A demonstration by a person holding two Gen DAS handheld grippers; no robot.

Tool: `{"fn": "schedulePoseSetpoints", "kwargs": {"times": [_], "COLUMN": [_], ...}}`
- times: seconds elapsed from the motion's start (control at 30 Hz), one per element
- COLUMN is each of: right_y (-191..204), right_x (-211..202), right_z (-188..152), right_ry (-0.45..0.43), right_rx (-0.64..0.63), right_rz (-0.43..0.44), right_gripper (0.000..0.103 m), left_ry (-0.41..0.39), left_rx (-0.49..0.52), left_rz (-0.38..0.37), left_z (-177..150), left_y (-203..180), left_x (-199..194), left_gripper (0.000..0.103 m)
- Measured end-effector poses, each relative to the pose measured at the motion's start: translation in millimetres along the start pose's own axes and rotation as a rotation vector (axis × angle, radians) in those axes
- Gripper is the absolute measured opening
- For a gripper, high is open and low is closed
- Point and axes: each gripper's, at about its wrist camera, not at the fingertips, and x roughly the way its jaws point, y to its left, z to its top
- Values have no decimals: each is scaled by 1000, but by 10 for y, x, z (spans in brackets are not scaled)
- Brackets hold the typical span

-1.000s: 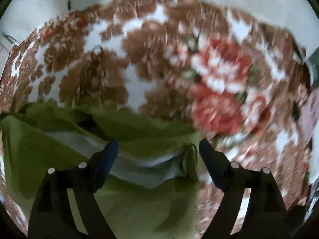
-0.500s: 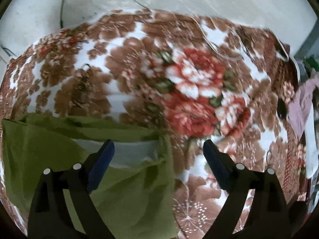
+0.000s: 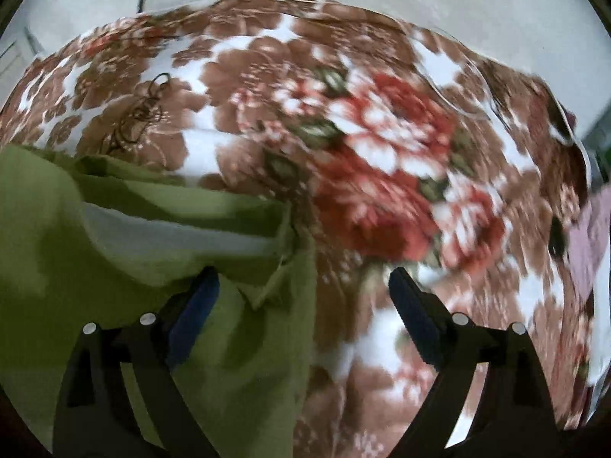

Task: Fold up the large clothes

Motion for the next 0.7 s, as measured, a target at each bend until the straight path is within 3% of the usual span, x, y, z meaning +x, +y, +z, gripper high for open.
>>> {"fn": "schedulePoseSetpoints", "kwargs": {"times": [0.07, 0.13, 0.2, 0.23, 0.3, 0.33, 0.37, 0.4, 0.5, 0.7], "right_y": [59, 103, 162, 177, 207, 210, 215, 216, 172, 77], "right_x": [132, 228, 337, 358, 374, 362, 349, 329, 227, -90], "right_z": [73, 109, 129, 126, 102, 89, 69, 51, 8, 120], "right_ry": [7, 18, 38, 44, 49, 45, 43, 40, 23, -27], "right_rx": [-9, -12, -34, -41, -43, -43, -45, -44, -11, 16], "right_rz": [29, 62, 93, 87, 74, 68, 61, 60, 72, 67], "right_gripper": [89, 82, 61, 56, 37, 31, 21, 14, 7, 6], "left_ry": [3, 19, 16, 11, -1, -11, -11, -12, -28, -79], "left_rx": [-13, -11, 17, 29, 41, 43, 45, 55, 91, 127], "left_rz": [-27, -51, -55, -51, -31, -21, -23, -22, -1, 46], "left_z": [20, 27, 16, 11, -6, -25, -46, -61, -60, -2], "left_y": [17, 21, -13, -30, -34, -26, -19, -24, -40, -102], "left_x": [54, 149, 209, 218, 219, 203, 188, 165, 52, -305], "left_gripper": [82, 80, 71, 66, 39, 32, 16, 11, 7, 6]}}
